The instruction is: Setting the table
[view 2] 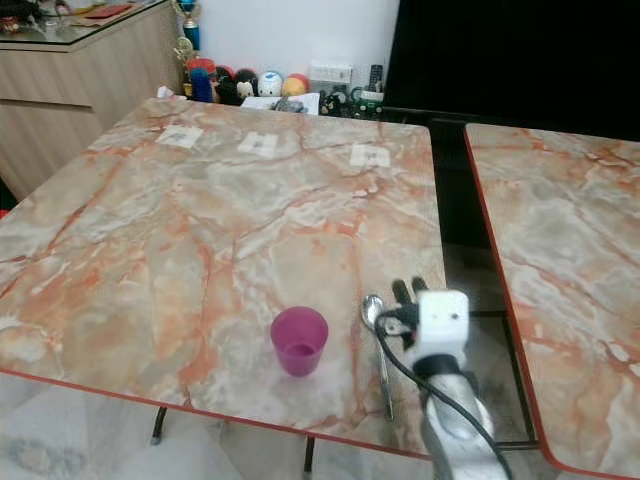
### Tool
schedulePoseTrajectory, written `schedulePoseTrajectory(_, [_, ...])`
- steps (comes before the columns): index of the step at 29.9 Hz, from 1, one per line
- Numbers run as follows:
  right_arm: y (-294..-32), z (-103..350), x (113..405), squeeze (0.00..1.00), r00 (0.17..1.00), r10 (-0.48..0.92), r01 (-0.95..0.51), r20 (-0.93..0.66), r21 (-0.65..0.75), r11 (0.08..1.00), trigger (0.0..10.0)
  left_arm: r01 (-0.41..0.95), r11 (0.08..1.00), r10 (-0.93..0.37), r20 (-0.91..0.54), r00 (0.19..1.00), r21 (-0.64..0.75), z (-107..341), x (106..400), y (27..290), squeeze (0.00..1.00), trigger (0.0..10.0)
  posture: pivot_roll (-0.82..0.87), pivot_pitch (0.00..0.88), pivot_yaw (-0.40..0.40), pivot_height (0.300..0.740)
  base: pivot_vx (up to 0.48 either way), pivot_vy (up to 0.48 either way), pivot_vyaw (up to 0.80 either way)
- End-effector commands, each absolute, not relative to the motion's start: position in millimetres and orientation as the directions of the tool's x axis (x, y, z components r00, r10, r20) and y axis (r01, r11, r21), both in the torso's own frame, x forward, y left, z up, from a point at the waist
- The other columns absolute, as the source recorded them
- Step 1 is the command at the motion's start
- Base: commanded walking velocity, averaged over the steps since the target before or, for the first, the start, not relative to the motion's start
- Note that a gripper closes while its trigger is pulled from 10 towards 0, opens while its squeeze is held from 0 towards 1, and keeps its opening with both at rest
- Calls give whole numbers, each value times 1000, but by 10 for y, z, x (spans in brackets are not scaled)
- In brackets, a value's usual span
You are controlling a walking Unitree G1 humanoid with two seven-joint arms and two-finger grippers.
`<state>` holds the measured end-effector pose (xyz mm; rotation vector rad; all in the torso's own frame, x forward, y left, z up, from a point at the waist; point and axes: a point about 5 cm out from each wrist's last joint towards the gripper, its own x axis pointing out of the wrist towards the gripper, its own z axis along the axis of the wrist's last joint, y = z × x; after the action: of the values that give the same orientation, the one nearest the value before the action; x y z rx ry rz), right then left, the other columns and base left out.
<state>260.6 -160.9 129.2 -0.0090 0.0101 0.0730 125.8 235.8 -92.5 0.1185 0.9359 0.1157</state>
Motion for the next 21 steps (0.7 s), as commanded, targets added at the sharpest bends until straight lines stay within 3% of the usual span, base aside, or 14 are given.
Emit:
schedulePoseTrajectory(1, [-1549, 1361, 2566, 0, 990, 136, -136, -21, 10, 991, 10000, -43, 987, 150, -811, 565, 153, -952, 1180, 2362, 0, 10000, 14, 115, -36, 740, 0, 0, 0])
schedulePoseTrajectory(2, [-1483, 1359, 2516, 1000, 971, 225, -224, -78, 21, 974, 10000, -38, 987, 148, -812, 565, 153, -952, 1181, 2362, 0, 10000, 10, 116, -34, 740, 0, 0, 0])
schedulePoseTrajectory(7, [-1444, 1318, 2526, 1000, 954, 246, -251, -171, -9, 968, 10000, -35, 987, 147, -811, 567, 154, -948, 1192, 2365, 0, 10000, 6, 114, -33, 740, 0, 0, 0])
schedulePoseTrajectory(8, [-1430, 1316, 2546, 918, 957, 239, -241, -164, 4, 970, 10000, -34, 987, 146, -811, 567, 154, -947, 1194, 2365, 0, 10000, 6, 114, -33, 740, 0, 0, 0])
schedulePoseTrajectory(9, [-1428, 1302, 2564, 514, 959, 224, -226, -175, 4, 974, 10000, -32, 987, 145, -811, 567, 155, -947, 1197, 2364, 0, 10000, 6, 114, -33, 740, 0, 0, 0])
schedulePoseTrajectory(10, [-1450, 1258, 2610, 494, 962, 175, -176, -209, 15, 984, 10000, -29, 987, 144, -809, 569, 156, -944, 1208, 2364, 0, 10000, 15, 110, -34, 740, 0, 0, 0])
schedulePoseTrajectory(15, [-1464, 1231, 2662, 518, 956, 146, -136, -253, 56, 989, 10000, -32, 987, 147, -809, 570, 157, -941, 1214, 2369, 0, 10000, 18, 102, -35, 740, 0, 0, 0])
schedulePoseTrajectory(16, [-1461, 1226, 2668, 631, 954, 146, -133, -260, 67, 989, 10000, -32, 987, 148, -809, 569, 158, -941, 1213, 2370, 0, 10000, 17, 102, -35, 740, 0, 0, 0])
schedulePoseTrajectory(17, [-1463, 1191, 2678, 1000, 946, 142, -125, -292, 76, 989, 10000, -29, 987, 147, -810, 568, 158, -942, 1214, 2368, 0, 10000, 13, 99, -35, 740, 0, 0, 0])
schedulePoseTrajectory(21, [-1482, 1104, 2670, 1000, 925, 130, -96, -357, 112, 989, 10000, -26, 987, 144, -811, 568, 157, -945, 1214, 2358, 0, 10000, 15, 98, -35, 740, 0, 0, 0])
